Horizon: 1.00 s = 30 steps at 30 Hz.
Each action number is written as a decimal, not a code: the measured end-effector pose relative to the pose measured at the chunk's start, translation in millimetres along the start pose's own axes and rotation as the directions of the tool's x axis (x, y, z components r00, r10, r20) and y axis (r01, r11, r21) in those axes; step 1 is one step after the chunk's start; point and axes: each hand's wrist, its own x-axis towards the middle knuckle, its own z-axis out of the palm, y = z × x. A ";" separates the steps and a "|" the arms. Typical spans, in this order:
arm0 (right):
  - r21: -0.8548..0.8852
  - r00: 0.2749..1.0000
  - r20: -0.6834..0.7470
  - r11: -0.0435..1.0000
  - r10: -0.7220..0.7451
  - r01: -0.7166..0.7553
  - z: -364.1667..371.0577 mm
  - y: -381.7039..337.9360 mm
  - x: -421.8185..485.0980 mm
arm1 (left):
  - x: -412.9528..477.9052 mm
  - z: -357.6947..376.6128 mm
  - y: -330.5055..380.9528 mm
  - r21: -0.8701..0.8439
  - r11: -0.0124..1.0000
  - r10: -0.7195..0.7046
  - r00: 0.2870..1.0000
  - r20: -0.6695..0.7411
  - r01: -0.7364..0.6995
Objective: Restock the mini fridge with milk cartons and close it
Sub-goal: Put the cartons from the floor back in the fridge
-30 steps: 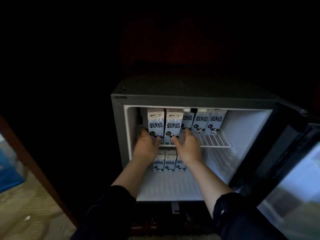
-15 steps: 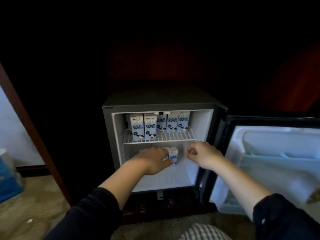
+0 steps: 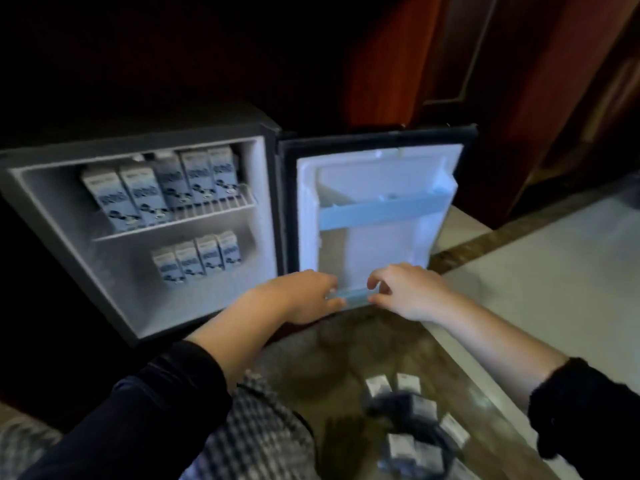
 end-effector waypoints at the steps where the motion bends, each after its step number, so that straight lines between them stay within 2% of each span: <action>1: 0.005 1.000 0.003 1.000 0.017 -0.017 8.3 12.2 -8.1 | 6.8 10.1 9.3 0.002 1.000 0.010 1.000 0.017 -0.010; 4: 0.033 0.996 0.039 0.996 0.083 -0.085 36.2 44.2 -29.5 | 27.1 44.2 34.8 -0.017 0.999 0.038 0.995 0.090 -0.037; 10: 0.033 0.962 0.207 0.982 0.177 -0.188 112.7 91.2 -52.3 | 58.2 126.2 80.5 -0.115 0.992 0.078 0.968 0.237 -0.051; 16: 0.108 0.909 0.363 0.960 0.204 -0.258 189.7 113.4 -68.9 | 71.0 199.8 98.1 -0.139 0.990 0.081 0.922 0.379 -0.030; 19: 0.098 0.887 0.428 0.966 0.175 -0.238 223.9 117.3 -78.8 | 75.4 232.1 100.1 -0.137 0.988 0.113 0.918 0.379 -0.065; 23: -0.020 0.876 0.437 0.976 0.203 -0.216 258.7 122.8 -91.5 | 84.3 264.5 101.4 -0.107 0.993 0.011 0.901 0.433 0.040; 30: -0.038 0.848 0.481 0.972 0.223 -0.234 295.8 133.8 -94.2 | 97.0 300.0 100.5 -0.016 0.987 -0.129 0.859 0.496 0.157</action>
